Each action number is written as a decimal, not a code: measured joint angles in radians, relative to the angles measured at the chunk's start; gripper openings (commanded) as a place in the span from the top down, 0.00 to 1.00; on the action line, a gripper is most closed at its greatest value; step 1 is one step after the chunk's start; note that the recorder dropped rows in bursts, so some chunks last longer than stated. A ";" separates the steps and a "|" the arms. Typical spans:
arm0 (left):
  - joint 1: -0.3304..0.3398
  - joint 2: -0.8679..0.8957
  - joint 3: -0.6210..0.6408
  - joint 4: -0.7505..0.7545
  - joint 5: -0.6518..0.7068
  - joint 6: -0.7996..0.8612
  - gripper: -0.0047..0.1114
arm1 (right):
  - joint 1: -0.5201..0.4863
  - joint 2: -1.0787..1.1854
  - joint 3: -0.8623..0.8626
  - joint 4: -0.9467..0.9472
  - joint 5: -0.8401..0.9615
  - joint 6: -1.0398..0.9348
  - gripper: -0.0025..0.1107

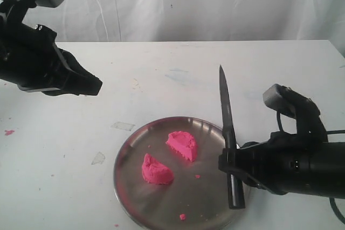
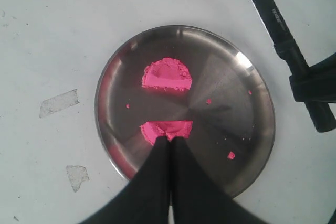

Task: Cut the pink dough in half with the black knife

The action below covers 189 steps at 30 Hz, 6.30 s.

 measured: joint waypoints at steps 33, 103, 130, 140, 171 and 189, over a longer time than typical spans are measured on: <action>0.000 0.000 0.000 0.000 0.004 0.000 0.96 | -0.070 0.471 -0.050 0.308 0.174 -0.312 0.98; 0.000 0.000 0.000 0.000 0.004 0.002 0.96 | -0.070 -0.354 -0.033 -0.122 -0.051 -0.326 0.98; 0.000 0.000 0.000 0.000 0.004 0.002 0.96 | -0.070 -0.414 -0.024 -0.928 -0.044 -0.326 0.98; 0.000 0.000 0.000 0.000 0.004 0.004 0.96 | -0.070 -0.628 -0.024 -1.240 -0.041 -0.326 0.98; 0.000 0.000 0.000 0.000 0.004 0.004 0.96 | -0.070 -0.897 0.033 -0.721 -0.043 -0.326 0.98; 0.000 0.000 0.000 0.000 0.004 0.004 0.96 | -0.070 -0.949 0.044 -1.040 -0.101 1.135 0.98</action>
